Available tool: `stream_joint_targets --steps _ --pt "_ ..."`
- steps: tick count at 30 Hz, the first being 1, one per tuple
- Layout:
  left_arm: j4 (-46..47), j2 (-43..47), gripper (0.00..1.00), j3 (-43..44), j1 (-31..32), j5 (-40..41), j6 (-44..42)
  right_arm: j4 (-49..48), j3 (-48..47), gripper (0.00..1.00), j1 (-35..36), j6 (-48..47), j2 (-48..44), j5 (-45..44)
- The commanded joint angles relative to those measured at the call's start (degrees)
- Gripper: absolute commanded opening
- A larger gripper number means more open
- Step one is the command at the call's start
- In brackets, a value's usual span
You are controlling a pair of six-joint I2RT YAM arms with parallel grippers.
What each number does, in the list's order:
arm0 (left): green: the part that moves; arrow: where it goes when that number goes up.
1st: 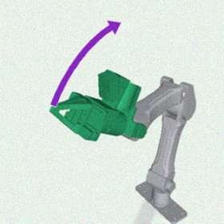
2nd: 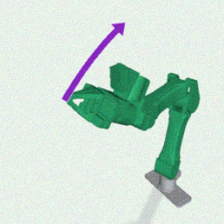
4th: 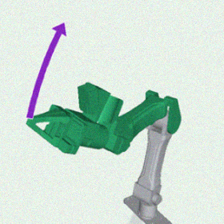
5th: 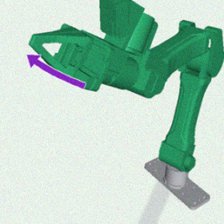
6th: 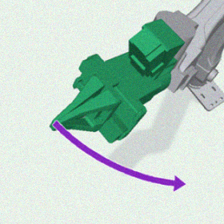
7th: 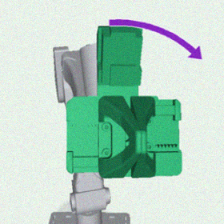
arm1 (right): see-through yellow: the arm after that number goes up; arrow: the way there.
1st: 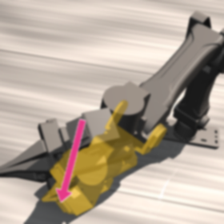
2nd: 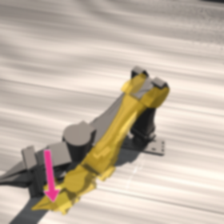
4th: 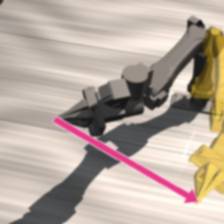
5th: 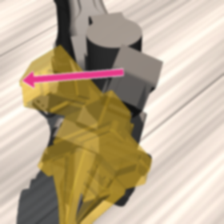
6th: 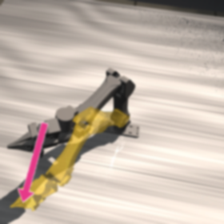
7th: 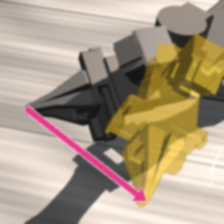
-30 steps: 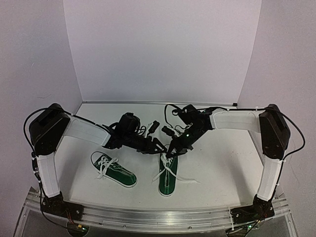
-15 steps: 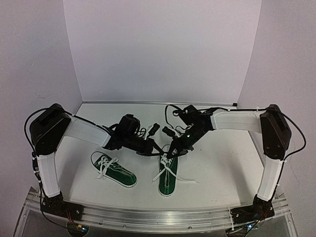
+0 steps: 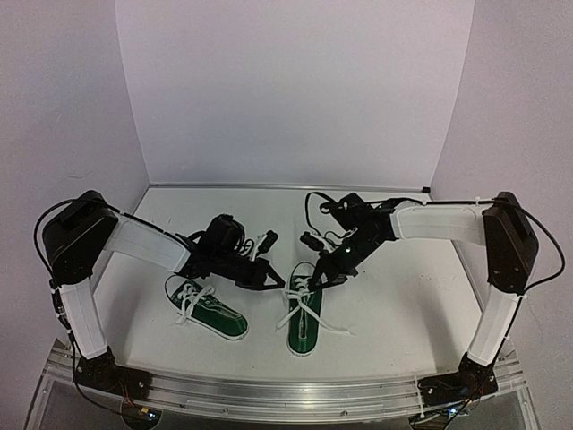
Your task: Tie the shoes
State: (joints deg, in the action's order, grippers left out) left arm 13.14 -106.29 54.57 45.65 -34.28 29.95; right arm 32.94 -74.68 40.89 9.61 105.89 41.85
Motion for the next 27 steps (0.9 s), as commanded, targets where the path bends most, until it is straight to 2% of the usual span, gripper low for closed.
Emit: stream_joint_targets --steps 1,6,9,11,14,17,21,27 --pt "-2.04 2.52 0.0 0.49 -0.38 3.63 -1.86 -1.11 1.01 0.0 -0.63 0.51 -3.3 -0.78" --pt "-3.6 3.86 0.01 1.07 -0.38 6.14 -4.41 -2.68 1.33 0.0 -0.78 1.79 -3.55 -0.09" --pt "0.41 7.57 0.15 -0.94 -0.08 6.96 -8.19 -4.72 1.43 0.0 -0.8 3.57 -3.26 1.37" --pt "4.17 11.55 0.31 -4.03 -0.03 8.51 -11.4 -5.92 1.7 0.0 -0.76 4.41 -2.99 2.25" --pt "8.53 17.95 0.44 -7.52 0.2 11.23 -18.21 -6.81 1.98 0.0 -0.75 4.95 -2.54 2.84" --pt "2.37 22.48 0.5 -6.16 2.14 12.82 -31.71 -6.92 2.09 0.0 -0.78 4.98 -2.17 3.18" --pt "-12.52 23.45 0.5 -0.65 9.59 17.91 -54.1 -6.93 2.46 0.0 -0.75 5.31 -2.18 3.11" --pt "-25.75 18.51 0.44 7.43 16.71 21.97 -70.66 -6.93 2.44 0.0 -0.75 6.04 -1.34 3.81"
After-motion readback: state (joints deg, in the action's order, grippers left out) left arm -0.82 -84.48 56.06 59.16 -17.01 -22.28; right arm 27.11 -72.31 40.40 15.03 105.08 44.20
